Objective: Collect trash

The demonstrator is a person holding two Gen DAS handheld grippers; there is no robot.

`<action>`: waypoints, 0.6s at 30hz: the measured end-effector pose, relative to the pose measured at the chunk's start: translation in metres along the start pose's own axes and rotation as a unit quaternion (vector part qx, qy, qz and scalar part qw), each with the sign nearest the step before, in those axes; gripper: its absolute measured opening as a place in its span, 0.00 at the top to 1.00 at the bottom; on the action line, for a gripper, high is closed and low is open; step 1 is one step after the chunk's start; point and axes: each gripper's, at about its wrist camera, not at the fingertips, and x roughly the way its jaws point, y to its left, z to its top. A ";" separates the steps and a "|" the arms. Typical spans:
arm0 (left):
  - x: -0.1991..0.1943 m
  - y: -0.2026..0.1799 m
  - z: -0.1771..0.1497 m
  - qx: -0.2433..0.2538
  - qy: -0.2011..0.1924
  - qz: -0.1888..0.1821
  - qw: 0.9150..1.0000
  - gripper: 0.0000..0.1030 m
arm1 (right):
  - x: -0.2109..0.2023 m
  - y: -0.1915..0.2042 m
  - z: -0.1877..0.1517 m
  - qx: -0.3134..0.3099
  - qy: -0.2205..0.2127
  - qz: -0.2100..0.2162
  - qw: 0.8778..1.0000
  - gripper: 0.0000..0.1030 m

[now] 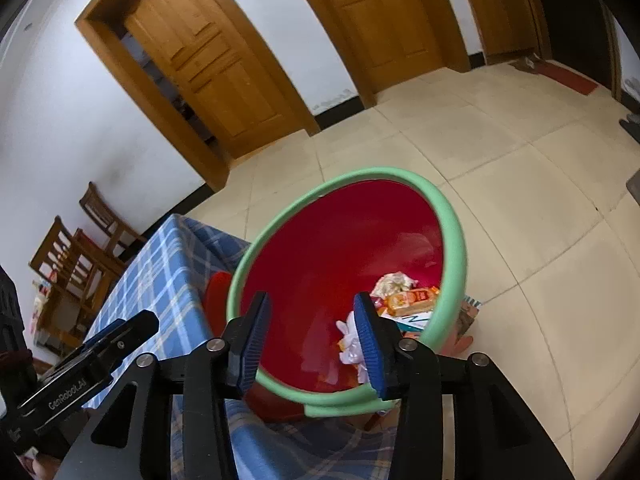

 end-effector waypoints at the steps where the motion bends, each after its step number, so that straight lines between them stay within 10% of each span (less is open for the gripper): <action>1: -0.003 0.004 0.000 -0.004 -0.003 0.002 1.000 0.20 | -0.001 0.004 0.000 -0.005 -0.001 0.002 1.000 0.53; 18: -0.071 0.070 -0.020 -0.074 -0.051 0.070 0.993 0.14 | -0.017 0.080 -0.023 -0.083 -0.014 0.030 0.996 0.27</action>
